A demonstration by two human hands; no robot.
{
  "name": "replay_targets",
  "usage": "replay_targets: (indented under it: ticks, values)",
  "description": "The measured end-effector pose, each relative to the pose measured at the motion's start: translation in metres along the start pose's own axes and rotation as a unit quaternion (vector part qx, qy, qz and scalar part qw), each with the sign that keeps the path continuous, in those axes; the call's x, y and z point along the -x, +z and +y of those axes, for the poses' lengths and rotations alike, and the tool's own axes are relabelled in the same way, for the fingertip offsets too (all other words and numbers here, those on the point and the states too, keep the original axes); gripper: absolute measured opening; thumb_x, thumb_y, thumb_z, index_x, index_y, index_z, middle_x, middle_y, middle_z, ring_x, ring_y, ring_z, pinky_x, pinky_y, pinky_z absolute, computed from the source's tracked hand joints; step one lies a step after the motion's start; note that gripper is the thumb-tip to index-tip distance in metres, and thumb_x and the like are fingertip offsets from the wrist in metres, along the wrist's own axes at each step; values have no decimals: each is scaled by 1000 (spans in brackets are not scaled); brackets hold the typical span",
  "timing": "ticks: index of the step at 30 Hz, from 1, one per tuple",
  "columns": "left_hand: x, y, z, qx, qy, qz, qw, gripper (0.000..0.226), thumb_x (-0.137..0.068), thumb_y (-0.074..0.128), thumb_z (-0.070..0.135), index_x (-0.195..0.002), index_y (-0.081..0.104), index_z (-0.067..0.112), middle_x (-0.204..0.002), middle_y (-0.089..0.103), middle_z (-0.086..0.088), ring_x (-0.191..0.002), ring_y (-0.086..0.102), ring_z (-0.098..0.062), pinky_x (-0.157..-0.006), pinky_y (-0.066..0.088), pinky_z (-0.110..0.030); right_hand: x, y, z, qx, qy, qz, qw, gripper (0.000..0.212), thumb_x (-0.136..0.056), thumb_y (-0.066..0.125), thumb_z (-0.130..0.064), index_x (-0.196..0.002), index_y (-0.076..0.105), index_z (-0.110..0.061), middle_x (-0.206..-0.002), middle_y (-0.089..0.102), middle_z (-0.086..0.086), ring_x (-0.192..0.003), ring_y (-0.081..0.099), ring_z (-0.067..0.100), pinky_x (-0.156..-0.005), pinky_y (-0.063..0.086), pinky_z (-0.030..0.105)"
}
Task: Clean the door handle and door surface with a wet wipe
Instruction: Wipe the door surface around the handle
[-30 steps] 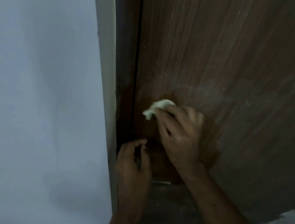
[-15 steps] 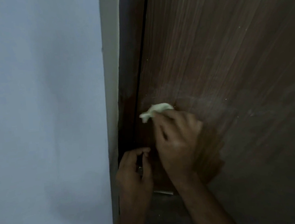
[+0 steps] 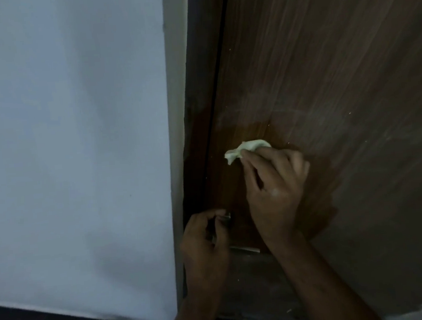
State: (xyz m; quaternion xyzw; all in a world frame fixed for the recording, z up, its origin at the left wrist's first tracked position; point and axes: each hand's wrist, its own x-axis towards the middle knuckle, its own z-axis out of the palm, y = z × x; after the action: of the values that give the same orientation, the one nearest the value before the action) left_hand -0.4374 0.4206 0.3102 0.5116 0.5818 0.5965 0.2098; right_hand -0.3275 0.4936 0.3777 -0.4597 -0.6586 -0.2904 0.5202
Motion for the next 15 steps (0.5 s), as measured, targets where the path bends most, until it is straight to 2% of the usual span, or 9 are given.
replay_targets:
  ticks: [2, 4, 6, 9, 11, 15]
  values:
    - [1, 0, 0, -3, 8, 1, 1000, 28, -88, 67, -1, -95, 70, 26, -93, 63, 25, -91, 57, 17, -74, 38, 3, 15, 7, -10, 21, -93, -102, 990, 14, -94, 67, -20, -105, 75, -17, -108, 71, -1, -94, 56, 21, -77, 37, 37]
    - [2, -1, -3, -10, 4, -2, 1000, 26, -90, 67, 2, -98, 68, 26, -93, 66, 19, -90, 57, 17, -76, 37, 3, 29, 8, -13, 33, -190, -204, 960, 19, -91, 69, -21, -109, 74, -16, -114, 71, 1, -97, 58, 23, -77, 37, 38]
    - [0, -5, -7, -16, -6, -3, 1000, 21, -92, 64, 9, -103, 71, 25, -101, 70, 16, -95, 59, 13, -79, 38, 2, 26, 7, -7, 33, -186, -199, 962, 20, -92, 68, -22, -112, 73, -18, -115, 70, -1, -100, 53, 21, -78, 35, 37]
    - [-4, -10, -12, -1, -21, 7, 1000, 27, -93, 62, 12, -113, 71, 27, -107, 67, 22, -101, 61, 10, -82, 43, -1, 12, 5, 4, 28, -91, -72, 993, 14, -95, 68, -23, -108, 74, -22, -107, 71, -7, -95, 50, 19, -79, 31, 33]
    - [-7, -11, -13, -6, -28, 8, 1000, 27, -94, 61, 12, -116, 71, 26, -108, 67, 19, -104, 60, 9, -85, 44, -2, 15, 2, 8, 25, -60, -37, 997, 12, -94, 70, -22, -104, 76, -22, -104, 72, -7, -91, 51, 18, -77, 33, 32]
    - [-8, -11, -14, -25, -35, -7, 999, 26, -96, 60, 12, -118, 70, 24, -111, 69, 12, -100, 59, 6, -86, 39, 1, 57, 0, 2, 46, -142, -196, 969, 15, -89, 71, -15, -104, 75, -15, -110, 72, 1, -97, 55, 22, -78, 35, 38]
